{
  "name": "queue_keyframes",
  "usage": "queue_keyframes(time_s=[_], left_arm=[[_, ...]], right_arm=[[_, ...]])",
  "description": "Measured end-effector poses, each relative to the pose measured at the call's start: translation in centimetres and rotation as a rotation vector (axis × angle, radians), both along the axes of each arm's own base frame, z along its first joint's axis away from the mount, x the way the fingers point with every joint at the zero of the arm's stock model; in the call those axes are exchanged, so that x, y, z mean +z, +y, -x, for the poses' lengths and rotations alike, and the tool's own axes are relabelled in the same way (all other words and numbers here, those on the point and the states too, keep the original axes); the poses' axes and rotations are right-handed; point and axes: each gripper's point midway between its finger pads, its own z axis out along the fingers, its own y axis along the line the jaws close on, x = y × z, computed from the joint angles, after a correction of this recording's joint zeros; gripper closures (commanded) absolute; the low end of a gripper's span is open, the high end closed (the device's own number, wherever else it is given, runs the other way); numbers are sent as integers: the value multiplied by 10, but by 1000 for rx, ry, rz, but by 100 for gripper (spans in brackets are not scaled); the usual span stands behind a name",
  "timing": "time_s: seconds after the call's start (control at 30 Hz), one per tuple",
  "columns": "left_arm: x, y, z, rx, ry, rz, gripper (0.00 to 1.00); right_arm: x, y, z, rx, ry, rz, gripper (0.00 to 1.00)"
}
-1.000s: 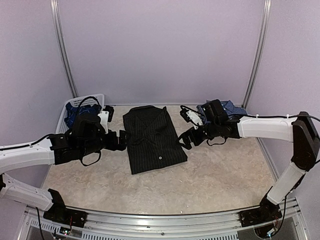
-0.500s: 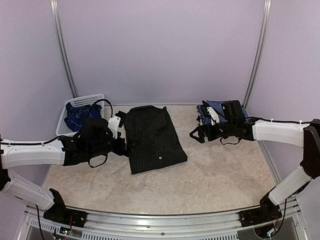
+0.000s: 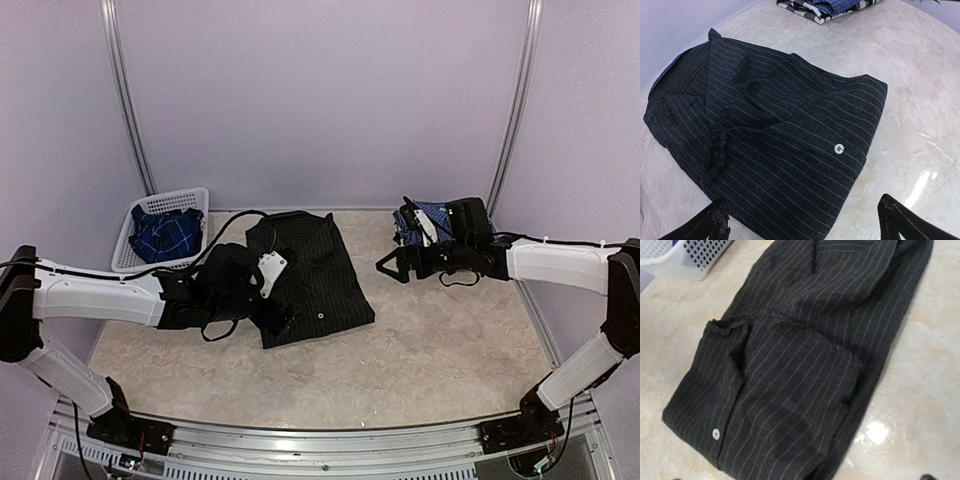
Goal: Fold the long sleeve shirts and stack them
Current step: Pick up the 2/3-rectangle-folded shirt from the center of the board.
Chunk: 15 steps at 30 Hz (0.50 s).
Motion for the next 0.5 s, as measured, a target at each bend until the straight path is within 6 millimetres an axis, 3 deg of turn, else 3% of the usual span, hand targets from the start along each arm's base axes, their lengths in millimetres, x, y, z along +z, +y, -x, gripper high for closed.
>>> queue_keyframes(time_s=[0.2, 0.5], left_arm=[[-19, -25, -5, -70, 20, -150, 6], [-46, -37, -5, -151, 44, -300, 3]], right_arm=[[-15, 2, 1, 14, 24, -4, 0], [-25, -2, 1, 10, 46, -8, 0]])
